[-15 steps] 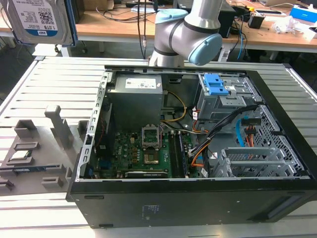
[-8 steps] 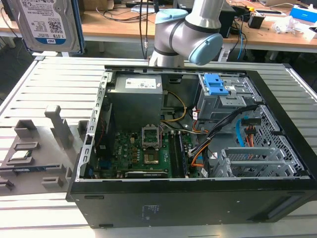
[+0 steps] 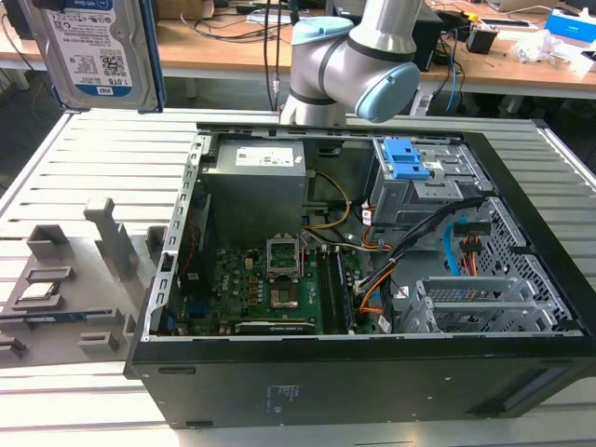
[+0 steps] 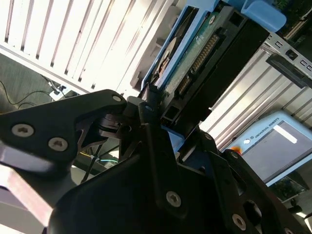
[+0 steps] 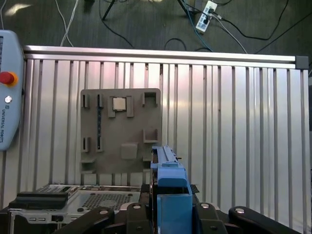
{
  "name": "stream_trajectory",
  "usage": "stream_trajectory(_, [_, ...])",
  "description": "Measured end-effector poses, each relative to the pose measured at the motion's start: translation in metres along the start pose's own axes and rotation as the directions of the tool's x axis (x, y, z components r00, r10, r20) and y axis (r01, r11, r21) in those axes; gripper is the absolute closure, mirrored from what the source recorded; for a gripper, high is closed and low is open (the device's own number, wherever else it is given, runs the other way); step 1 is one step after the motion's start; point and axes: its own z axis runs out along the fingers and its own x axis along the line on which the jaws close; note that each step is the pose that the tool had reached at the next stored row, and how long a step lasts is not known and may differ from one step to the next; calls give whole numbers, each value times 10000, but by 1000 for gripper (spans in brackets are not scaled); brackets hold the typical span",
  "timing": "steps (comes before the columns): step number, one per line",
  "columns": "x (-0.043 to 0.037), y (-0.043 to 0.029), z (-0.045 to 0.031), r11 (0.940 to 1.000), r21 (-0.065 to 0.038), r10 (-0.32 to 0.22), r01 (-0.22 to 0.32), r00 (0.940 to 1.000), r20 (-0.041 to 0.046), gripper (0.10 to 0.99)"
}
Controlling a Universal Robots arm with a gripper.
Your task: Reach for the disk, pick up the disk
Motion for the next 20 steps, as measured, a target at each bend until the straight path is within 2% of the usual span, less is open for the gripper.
stream_trajectory(2, [3,-17,80,10000,0,1,-1,10000,0,722])
stream_trajectory(6, [7,-32,163,10000,-1,0,0,10000,0,722])
stream_trajectory(10, [12,-53,317,9999,-8,-142,142,9999,-10,722])
stream_trajectory(16, [18,-115,446,9999,-10,-146,146,9999,-11,722])
stream_trajectory(18, [21,-147,512,9999,-9,-145,145,9999,-10,722])
stream_trajectory(20, [23,-216,524,9999,-10,-144,143,9999,-19,722])
